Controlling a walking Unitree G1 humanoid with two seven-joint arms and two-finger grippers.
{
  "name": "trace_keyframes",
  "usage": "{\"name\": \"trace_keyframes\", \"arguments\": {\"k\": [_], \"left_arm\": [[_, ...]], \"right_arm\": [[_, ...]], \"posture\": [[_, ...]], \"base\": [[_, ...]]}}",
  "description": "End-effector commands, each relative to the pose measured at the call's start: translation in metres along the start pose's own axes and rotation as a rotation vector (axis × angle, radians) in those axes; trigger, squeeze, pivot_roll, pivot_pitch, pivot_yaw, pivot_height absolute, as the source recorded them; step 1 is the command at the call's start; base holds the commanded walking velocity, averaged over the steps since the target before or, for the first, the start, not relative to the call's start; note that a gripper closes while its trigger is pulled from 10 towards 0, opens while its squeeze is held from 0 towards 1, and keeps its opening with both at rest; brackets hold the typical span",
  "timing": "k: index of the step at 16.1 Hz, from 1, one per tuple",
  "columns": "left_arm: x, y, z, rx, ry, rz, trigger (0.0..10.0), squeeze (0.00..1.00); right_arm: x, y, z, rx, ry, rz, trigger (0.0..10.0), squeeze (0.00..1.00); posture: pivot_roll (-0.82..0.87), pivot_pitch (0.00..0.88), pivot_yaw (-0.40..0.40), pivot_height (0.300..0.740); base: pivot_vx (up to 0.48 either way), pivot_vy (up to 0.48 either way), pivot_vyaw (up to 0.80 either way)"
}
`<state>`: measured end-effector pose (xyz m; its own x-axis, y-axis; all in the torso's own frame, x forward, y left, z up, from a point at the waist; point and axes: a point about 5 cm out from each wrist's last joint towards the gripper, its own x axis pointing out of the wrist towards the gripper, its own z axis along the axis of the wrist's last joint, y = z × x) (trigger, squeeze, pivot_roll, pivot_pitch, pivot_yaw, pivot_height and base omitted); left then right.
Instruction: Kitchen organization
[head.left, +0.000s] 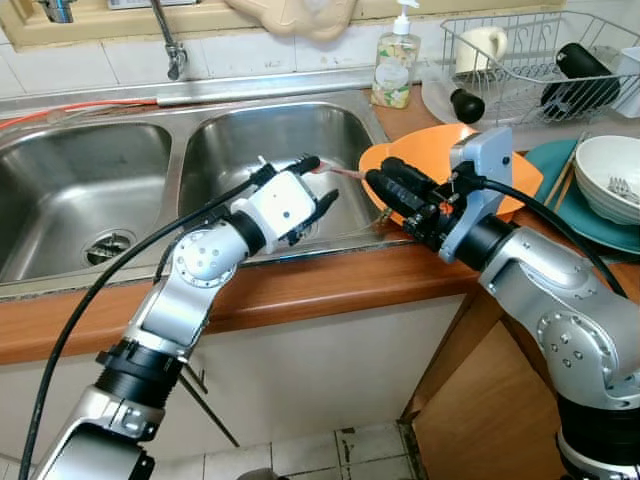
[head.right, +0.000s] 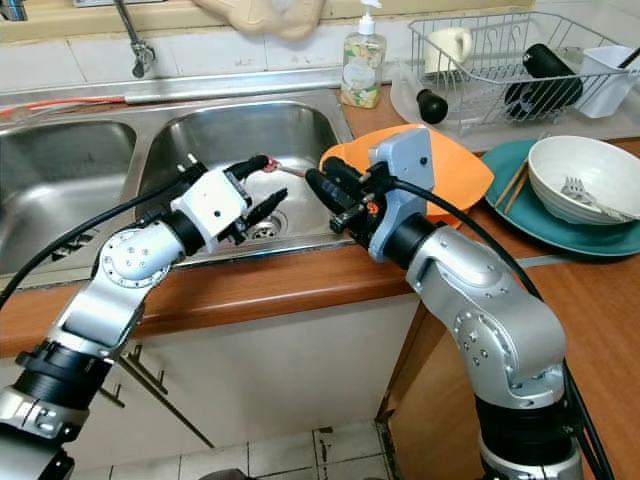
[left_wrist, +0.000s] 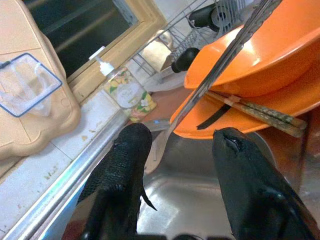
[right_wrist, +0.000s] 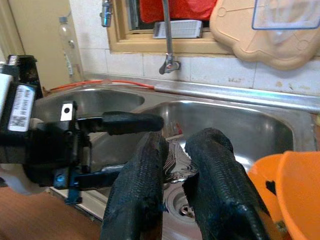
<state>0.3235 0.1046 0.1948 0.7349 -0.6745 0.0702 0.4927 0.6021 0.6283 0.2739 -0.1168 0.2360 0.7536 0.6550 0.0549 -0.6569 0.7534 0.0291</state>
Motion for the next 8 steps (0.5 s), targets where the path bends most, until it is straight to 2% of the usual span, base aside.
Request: {"name": "trace_keyframes", "arguments": {"k": [1, 8], "left_arm": [[0.0028, 0.0018, 0.0025, 0.031, -0.012, -0.005, 0.0, 0.00], [0.0087, -0.0033, -0.0019, 0.097, 0.008, -0.040, 0.0, 0.00]], "right_arm": [[0.0023, 0.0078, 0.0055, -0.021, -0.007, 0.030, 0.0, 0.00], [0.0043, 0.0151, 0.0023, -0.034, 0.024, 0.056, 0.0, 0.00]], "posture": [[-0.13, 0.000, 0.047, 0.740], [-0.14, 0.000, 0.049, 0.740]], "base": [[0.000, 0.000, 0.00], [0.000, 0.000, 0.00]]}}
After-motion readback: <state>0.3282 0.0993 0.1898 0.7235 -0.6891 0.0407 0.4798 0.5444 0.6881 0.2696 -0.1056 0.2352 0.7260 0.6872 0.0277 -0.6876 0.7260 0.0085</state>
